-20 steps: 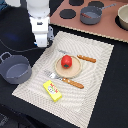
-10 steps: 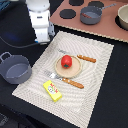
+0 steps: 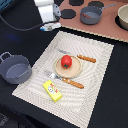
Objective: Interact with the objects in diverse but meaningful ways.
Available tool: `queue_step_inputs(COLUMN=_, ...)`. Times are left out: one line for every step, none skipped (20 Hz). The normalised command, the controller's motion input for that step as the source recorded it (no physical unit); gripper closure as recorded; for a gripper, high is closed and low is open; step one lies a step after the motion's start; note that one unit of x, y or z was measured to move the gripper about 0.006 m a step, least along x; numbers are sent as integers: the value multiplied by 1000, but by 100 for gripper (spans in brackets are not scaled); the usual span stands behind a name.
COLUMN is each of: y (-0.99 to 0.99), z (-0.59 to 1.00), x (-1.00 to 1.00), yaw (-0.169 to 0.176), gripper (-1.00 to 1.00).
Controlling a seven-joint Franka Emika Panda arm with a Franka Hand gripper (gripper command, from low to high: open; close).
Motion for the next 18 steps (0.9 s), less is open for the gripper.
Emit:
queue_step_inputs(y=209, z=71, x=777, yaw=-13, gripper=100)
queue_step_inputs(y=100, z=74, x=726, yaw=-51, gripper=100)
queue_step_inputs(y=60, z=86, x=709, yaw=-69, gripper=100)
queue_step_inputs(y=63, z=86, x=717, yaw=-63, gripper=100)
queue_step_inputs(y=66, z=94, x=726, yaw=-61, gripper=100)
queue_step_inputs(y=77, z=106, x=731, yaw=-64, gripper=100)
queue_step_inputs(y=60, z=66, x=703, yaw=-73, gripper=100)
queue_step_inputs(y=109, z=57, x=743, yaw=-60, gripper=100)
queue_step_inputs(y=166, z=66, x=786, yaw=-33, gripper=100)
queue_step_inputs(y=131, z=49, x=723, yaw=-45, gripper=100)
queue_step_inputs(y=177, z=146, x=763, yaw=-35, gripper=100)
queue_step_inputs(y=231, z=203, x=794, yaw=-19, gripper=100)
queue_step_inputs(y=280, z=263, x=843, yaw=0, gripper=100)
queue_step_inputs(y=283, z=303, x=863, yaw=0, gripper=100)
queue_step_inputs(y=306, z=351, x=909, yaw=0, gripper=100)
queue_step_inputs(y=309, z=374, x=923, yaw=0, gripper=100)
queue_step_inputs(y=309, z=374, x=923, yaw=0, gripper=100)
queue_step_inputs(y=309, z=409, x=940, yaw=0, gripper=100)
